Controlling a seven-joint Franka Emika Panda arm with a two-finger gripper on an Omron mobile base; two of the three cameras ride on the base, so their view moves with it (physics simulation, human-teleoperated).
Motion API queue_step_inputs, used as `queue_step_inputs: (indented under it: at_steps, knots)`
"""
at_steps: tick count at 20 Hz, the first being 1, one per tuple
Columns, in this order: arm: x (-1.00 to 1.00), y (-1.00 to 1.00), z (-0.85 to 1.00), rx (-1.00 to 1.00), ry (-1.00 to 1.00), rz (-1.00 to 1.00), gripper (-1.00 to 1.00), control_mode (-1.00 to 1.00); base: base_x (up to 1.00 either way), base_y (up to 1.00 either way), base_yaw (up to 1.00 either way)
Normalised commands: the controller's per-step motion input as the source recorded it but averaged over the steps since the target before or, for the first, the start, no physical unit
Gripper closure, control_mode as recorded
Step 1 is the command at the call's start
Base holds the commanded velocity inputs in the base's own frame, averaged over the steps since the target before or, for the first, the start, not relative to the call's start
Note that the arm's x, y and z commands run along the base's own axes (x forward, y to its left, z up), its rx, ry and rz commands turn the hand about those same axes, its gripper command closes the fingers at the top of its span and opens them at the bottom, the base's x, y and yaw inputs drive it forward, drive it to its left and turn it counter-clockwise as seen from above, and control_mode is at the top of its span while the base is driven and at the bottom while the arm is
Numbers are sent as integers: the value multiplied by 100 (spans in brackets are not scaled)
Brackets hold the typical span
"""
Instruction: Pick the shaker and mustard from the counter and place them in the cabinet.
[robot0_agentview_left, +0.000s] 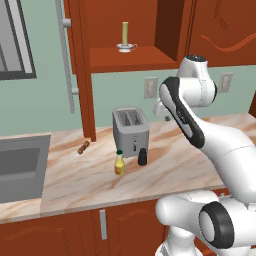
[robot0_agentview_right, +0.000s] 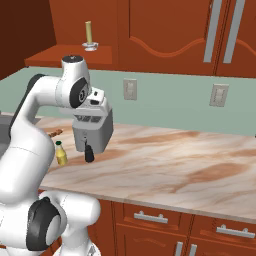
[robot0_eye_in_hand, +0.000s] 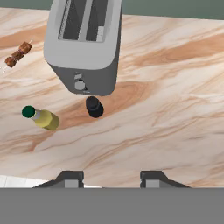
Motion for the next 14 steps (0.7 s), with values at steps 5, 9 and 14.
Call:
queue_step_inputs:
  at_steps: [5, 9, 14]
  knots:
    - [-18, 0, -7, 0, -1, 0, -100, -100, 0, 0, 0]
    - [-30, 0, -29, 0, -3, 0, -100, -100, 0, 0, 0]
    - [-9, 1, -33, 0, 0, 1, -100, -100, 0, 0, 0]
